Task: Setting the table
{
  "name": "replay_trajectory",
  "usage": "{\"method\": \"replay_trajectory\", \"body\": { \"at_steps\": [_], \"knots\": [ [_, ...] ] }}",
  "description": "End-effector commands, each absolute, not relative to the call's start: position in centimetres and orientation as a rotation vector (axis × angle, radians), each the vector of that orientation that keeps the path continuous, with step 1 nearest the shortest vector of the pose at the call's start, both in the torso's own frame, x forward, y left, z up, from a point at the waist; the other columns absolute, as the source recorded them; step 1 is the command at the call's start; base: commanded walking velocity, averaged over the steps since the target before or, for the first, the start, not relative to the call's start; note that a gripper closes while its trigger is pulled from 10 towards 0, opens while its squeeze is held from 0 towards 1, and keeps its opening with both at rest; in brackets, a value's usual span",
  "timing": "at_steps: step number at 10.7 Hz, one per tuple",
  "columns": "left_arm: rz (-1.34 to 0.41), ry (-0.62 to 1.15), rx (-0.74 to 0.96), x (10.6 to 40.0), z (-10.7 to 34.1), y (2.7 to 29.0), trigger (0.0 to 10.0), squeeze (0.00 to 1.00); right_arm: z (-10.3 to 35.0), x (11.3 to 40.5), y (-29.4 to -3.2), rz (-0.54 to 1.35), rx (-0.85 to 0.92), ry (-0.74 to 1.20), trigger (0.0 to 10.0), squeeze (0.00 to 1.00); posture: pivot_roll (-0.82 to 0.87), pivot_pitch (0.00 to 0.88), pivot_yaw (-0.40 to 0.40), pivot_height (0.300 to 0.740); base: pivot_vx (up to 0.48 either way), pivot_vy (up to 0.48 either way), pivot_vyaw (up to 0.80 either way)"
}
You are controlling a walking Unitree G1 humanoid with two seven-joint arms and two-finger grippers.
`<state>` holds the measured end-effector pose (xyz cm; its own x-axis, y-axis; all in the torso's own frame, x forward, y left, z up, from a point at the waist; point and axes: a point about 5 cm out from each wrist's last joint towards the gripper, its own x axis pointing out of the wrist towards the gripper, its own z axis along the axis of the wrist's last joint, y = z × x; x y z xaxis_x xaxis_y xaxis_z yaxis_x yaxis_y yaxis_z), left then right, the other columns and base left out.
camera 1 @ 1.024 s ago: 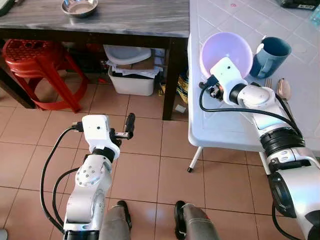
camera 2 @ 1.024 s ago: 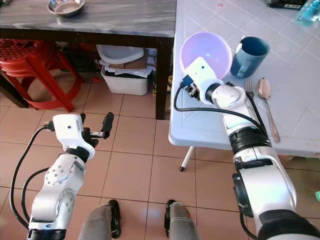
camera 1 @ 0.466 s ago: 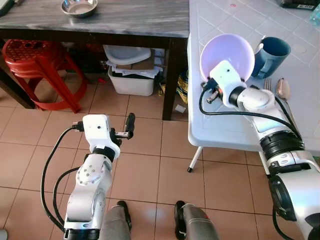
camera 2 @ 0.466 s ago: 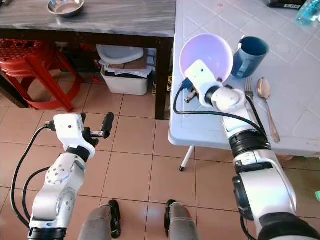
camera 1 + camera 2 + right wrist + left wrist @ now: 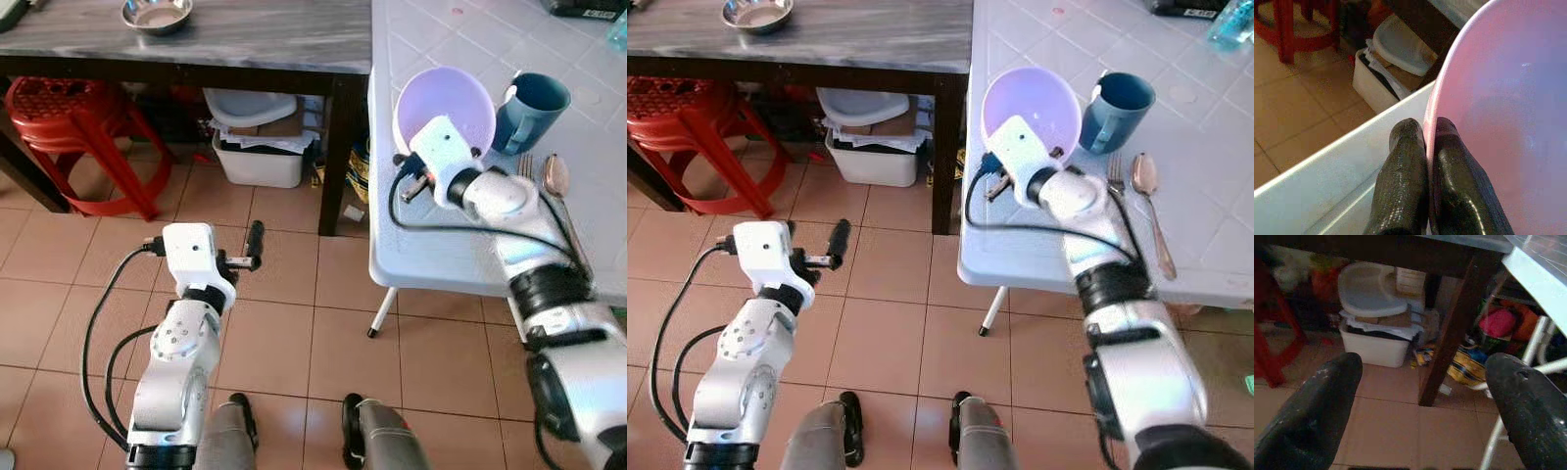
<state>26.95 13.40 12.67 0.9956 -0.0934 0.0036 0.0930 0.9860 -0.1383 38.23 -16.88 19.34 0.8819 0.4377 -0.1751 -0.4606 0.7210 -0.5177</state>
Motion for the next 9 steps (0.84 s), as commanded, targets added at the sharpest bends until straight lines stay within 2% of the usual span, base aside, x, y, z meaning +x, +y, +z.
{"method": "replay_trajectory", "body": {
  "at_steps": [1, 3, 5, 7, 9],
  "knots": [
    [-0.060, 0.004, -0.139, 27.1, 12.5, 13.9, 10.0, 0.00, 18.7, 37.9, -16.8, 0.484, -0.557, 0.028, 0.0, 0.00, -0.01, 0.226, 0.014, 0.740, 0.000, 0.398, 0.00],
    [-0.026, -0.021, -0.141, 27.2, 12.8, 14.4, 10.0, 0.00, 19.5, 36.8, -16.3, 0.383, -0.465, -0.138, 0.0, 0.00, 0.00, 0.217, 0.009, 0.740, 0.000, 0.465, 0.00],
    [-0.044, -0.091, -0.112, 28.0, 13.7, 13.9, 10.0, 0.00, 19.4, 34.3, -15.4, 0.230, -0.272, -0.297, 0.0, 0.00, -0.01, 0.189, -0.002, 0.740, 0.000, 0.461, 0.00],
    [-0.033, -0.108, -0.116, 28.4, 13.8, 13.5, 10.0, 0.00, 19.4, 32.6, -13.6, 0.218, -0.210, -0.362, 0.0, 0.00, -0.02, 0.172, -0.010, 0.740, 0.000, 0.454, 0.00],
    [-0.022, -0.113, -0.114, 28.6, 13.8, 13.7, 10.0, 0.00, 18.7, 31.3, -12.7, 0.206, -0.182, -0.354, 0.0, 0.00, -0.02, 0.174, -0.014, 0.740, 0.349, 0.321, 0.00]
  ]
}}
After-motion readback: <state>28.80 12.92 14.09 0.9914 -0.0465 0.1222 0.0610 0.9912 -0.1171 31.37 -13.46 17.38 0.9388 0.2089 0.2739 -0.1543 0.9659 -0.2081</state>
